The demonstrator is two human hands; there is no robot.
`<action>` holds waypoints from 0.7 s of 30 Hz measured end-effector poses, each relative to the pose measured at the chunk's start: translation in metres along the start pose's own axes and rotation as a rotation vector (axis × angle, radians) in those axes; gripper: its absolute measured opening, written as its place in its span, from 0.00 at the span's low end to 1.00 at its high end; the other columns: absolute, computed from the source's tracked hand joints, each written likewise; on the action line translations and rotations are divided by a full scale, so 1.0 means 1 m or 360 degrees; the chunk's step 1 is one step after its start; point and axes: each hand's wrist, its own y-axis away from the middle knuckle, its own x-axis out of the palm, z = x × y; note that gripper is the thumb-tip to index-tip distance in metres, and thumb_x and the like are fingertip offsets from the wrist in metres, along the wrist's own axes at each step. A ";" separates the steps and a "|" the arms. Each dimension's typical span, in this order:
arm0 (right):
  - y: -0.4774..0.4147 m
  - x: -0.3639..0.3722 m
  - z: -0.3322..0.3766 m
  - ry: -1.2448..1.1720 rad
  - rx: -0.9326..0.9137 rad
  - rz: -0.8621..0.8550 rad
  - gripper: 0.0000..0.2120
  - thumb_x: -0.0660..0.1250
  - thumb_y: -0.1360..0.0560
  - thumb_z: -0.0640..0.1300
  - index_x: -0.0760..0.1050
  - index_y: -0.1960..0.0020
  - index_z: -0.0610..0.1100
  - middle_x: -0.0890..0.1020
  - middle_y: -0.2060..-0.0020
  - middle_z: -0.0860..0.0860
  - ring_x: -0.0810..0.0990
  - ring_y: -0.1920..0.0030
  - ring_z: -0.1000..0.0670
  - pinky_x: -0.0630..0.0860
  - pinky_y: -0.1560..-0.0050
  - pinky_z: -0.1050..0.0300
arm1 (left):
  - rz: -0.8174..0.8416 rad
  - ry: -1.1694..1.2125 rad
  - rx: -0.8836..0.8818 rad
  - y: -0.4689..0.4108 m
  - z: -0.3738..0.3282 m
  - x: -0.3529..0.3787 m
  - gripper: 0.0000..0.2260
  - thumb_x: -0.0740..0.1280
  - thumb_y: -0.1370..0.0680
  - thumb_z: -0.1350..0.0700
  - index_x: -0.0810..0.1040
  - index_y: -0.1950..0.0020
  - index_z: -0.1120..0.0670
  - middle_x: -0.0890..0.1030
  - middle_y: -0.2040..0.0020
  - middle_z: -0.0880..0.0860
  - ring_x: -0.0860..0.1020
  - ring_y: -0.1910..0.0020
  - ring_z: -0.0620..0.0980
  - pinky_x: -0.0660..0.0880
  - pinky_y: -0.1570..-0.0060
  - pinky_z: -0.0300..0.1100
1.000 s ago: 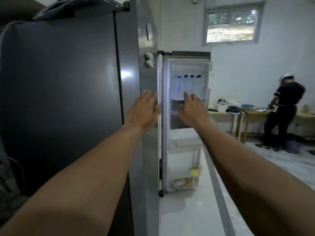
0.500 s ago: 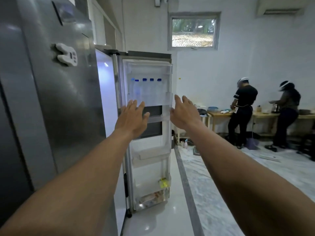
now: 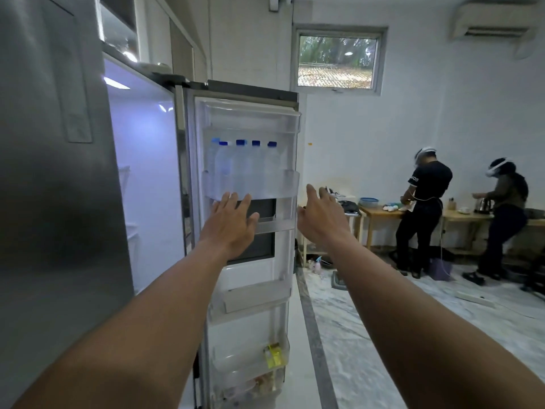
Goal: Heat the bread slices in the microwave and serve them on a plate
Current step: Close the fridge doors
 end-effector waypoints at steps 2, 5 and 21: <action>-0.032 0.012 -0.005 0.0003 0.0026 0.0010 0.28 0.55 0.18 0.48 0.53 0.21 0.41 0.64 0.27 0.37 0.62 0.26 0.36 0.63 0.28 0.39 | 0.0016 0.0017 -0.0001 -0.030 0.012 0.012 0.26 0.50 0.15 0.44 0.53 0.18 0.52 0.54 0.18 0.57 0.47 0.18 0.55 0.47 0.21 0.53; -0.076 0.025 -0.016 0.0023 0.0059 -0.0028 0.29 0.56 0.18 0.48 0.52 0.21 0.41 0.62 0.25 0.37 0.60 0.25 0.37 0.63 0.28 0.40 | 0.0002 0.0029 0.0010 -0.076 0.026 0.032 0.26 0.50 0.15 0.44 0.53 0.18 0.52 0.53 0.18 0.58 0.47 0.18 0.55 0.46 0.21 0.53; -0.255 0.108 -0.132 0.0082 0.0155 -0.0077 0.30 0.58 0.19 0.48 0.52 0.21 0.42 0.63 0.26 0.37 0.61 0.26 0.37 0.63 0.29 0.37 | -0.0244 -0.0104 0.0187 -0.271 -0.007 0.147 0.27 0.48 0.15 0.45 0.50 0.17 0.53 0.50 0.18 0.59 0.45 0.18 0.57 0.45 0.20 0.55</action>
